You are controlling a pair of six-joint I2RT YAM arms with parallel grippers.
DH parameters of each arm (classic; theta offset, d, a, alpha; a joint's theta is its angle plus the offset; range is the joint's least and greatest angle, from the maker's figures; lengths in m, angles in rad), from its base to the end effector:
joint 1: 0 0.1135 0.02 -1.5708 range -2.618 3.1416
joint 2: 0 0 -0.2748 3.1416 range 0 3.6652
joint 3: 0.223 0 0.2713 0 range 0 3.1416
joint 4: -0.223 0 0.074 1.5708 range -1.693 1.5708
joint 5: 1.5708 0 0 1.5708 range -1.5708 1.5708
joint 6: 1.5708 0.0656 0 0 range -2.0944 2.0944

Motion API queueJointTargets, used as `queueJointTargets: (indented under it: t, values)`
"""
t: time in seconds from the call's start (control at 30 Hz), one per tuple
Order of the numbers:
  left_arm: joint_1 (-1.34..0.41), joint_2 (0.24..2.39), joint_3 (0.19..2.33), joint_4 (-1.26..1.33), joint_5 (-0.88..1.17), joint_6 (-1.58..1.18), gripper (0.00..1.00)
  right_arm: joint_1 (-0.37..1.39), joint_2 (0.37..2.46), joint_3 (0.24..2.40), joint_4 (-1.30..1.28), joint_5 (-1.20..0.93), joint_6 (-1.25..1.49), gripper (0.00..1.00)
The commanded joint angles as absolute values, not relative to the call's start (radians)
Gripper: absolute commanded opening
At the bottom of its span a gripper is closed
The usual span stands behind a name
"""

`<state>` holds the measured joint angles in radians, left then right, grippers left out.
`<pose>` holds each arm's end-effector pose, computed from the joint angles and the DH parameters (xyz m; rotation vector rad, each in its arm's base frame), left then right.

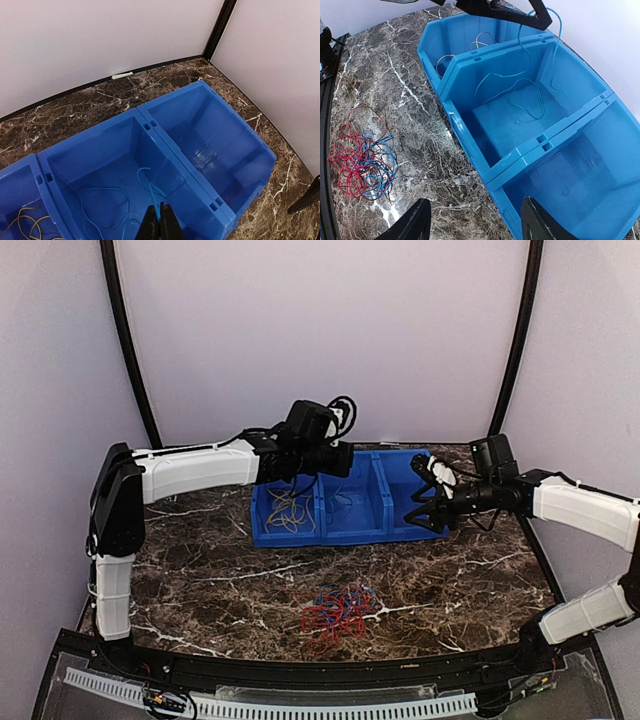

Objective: Untangle the cables

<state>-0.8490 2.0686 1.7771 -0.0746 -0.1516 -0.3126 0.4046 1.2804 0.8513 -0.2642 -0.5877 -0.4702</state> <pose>0.3718 -0.4074 0.2867 0.4253 1.9380 -0.6217 0.2668 0.1538 0.2391 -1.2021 1.8410 0.6249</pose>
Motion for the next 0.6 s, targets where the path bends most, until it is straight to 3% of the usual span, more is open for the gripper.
queueJointTargets:
  t: [0.0, 0.07, 0.2, 0.4, 0.57]
  values:
    - [-0.830, 2.071, 1.769, -0.138, -0.081, -0.334, 0.09, 0.400, 1.286, 0.849, -0.261, -0.606, -0.477, 0.63]
    - [-0.829, 2.070, 1.788, -0.169, -0.068, -0.321, 0.21, 0.400, 1.291, 0.851, -0.263, -0.609, -0.477, 0.63]
    - [-0.828, 2.061, 1.833, -0.242, -0.067, -0.299, 0.35, 0.400, 1.291, 0.853, -0.265, -0.611, -0.479, 0.63]
    - [-0.830, 1.947, 1.736, -0.251, -0.012, -0.287, 0.40, 0.400, 1.266, 0.848, -0.267, -0.604, -0.497, 0.63]
    - [-0.836, 1.720, 1.430, -0.059, 0.133, -0.257, 0.41, 0.400, 1.252, 0.841, -0.277, -0.636, -0.528, 0.63]
